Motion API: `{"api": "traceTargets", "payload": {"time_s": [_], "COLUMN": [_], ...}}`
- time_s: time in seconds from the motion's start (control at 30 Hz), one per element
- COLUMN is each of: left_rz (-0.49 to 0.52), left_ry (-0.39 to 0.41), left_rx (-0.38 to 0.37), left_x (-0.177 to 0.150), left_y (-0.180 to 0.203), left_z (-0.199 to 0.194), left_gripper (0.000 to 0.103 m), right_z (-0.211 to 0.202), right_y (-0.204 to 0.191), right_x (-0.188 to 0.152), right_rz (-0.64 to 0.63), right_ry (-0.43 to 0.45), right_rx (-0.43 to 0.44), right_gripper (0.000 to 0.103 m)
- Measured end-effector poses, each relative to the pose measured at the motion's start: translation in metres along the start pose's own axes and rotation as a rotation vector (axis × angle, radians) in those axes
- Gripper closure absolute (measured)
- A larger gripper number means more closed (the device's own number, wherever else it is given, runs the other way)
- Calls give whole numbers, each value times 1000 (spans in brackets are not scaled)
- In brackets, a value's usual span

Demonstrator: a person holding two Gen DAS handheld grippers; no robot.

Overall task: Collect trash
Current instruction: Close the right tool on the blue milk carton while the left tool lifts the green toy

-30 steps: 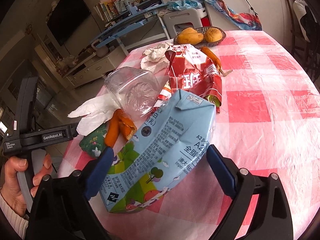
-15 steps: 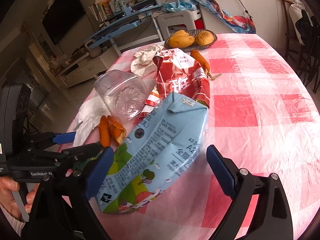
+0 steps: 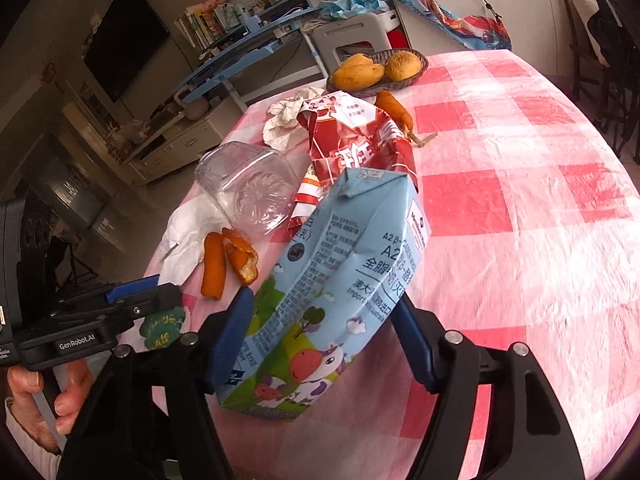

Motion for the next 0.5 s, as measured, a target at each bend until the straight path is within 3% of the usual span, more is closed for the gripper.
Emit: {"api": "traceTargets", "payload": {"time_s": [0.07,0.23,0.3,0.33,0.37,0.5], "left_rz": [-14,32,64,86,95,59], "left_ry": [18,-9,-6,13,16,41], "left_rx": [19,120,162,198,179,132], "left_x": [-5,-22,-24,-25,-25,-29], "left_y": [0,19,26,30,32,28], "left_z": [-2,13,19,19,17,9], "left_gripper": [35,31,48,65,81,83], "right_z": [0,-1,-4,-6,-9,-23], "right_y": [-1,-5,-5,-5,-5,-6], "right_x": [-2,-5,-5,-6,-7,-10], "right_rz": [-3,5,11,12,12,6], "right_ry": [-3,1,9,15,21,58], "right_rx": [4,62,78,85,91,112], "right_gripper": [35,53,57,59,61,69]}}
Point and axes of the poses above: each gripper's, at about its wrist camera, not at the fingertips, and z roughly the way its jaws point, y to its right, x to its top, the point moved 4 cm from there along z, roughly the way its jaws point, and after that the axes turned 13 degrees about -y, right-handed, at the moved point
